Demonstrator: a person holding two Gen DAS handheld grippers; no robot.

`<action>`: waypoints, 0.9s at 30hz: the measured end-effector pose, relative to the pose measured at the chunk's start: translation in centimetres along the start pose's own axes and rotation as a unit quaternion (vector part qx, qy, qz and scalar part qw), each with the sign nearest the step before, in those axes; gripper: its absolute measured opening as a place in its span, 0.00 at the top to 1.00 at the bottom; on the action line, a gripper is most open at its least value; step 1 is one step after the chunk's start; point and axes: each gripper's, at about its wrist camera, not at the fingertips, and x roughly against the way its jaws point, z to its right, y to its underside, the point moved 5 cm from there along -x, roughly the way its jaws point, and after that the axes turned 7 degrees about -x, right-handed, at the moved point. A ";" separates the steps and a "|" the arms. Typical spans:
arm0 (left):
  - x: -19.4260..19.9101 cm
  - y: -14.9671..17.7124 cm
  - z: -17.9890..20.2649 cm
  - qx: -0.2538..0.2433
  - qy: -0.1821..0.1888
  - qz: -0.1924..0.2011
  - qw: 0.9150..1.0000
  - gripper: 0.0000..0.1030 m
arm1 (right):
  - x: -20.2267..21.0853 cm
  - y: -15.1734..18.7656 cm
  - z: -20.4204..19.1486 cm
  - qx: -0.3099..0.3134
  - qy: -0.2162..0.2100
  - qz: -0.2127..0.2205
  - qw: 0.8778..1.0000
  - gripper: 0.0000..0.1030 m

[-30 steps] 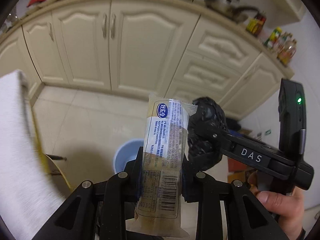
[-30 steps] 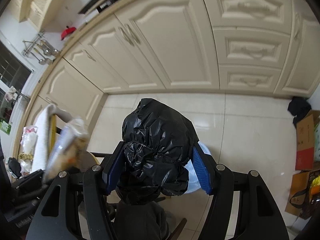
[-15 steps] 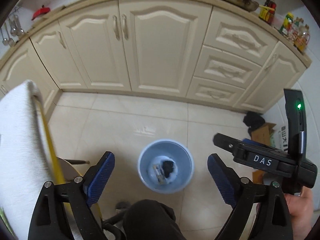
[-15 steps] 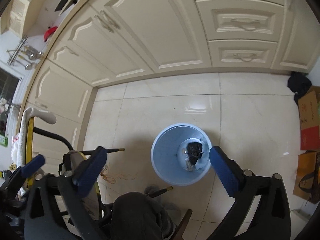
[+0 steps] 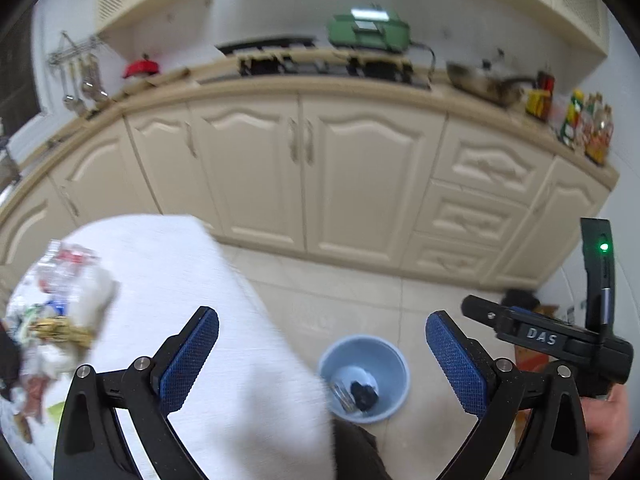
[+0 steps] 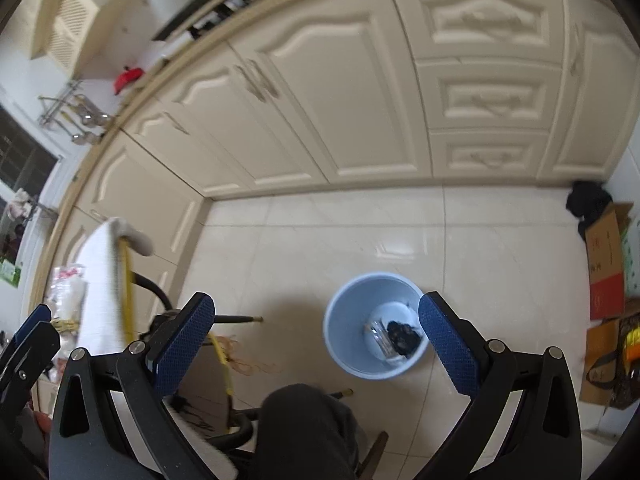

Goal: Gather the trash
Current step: 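Return both tools to the table above the remaining trash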

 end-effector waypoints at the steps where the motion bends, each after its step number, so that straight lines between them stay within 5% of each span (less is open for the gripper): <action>1: 1.9 0.7 -1.0 0.006 -0.009 0.011 1.000 0.01 | 0.6 0.0 -1.0 0.008 -0.005 0.005 1.000 0.00; 15: 18.9 10.3 -9.5 0.093 -0.107 0.096 0.985 0.01 | 7.3 4.1 -18.2 0.145 -0.084 0.059 0.984 0.00; 27: 31.2 16.5 -13.9 0.165 -0.205 0.138 0.955 0.01 | 11.5 10.7 -30.6 0.252 -0.142 0.099 0.952 0.00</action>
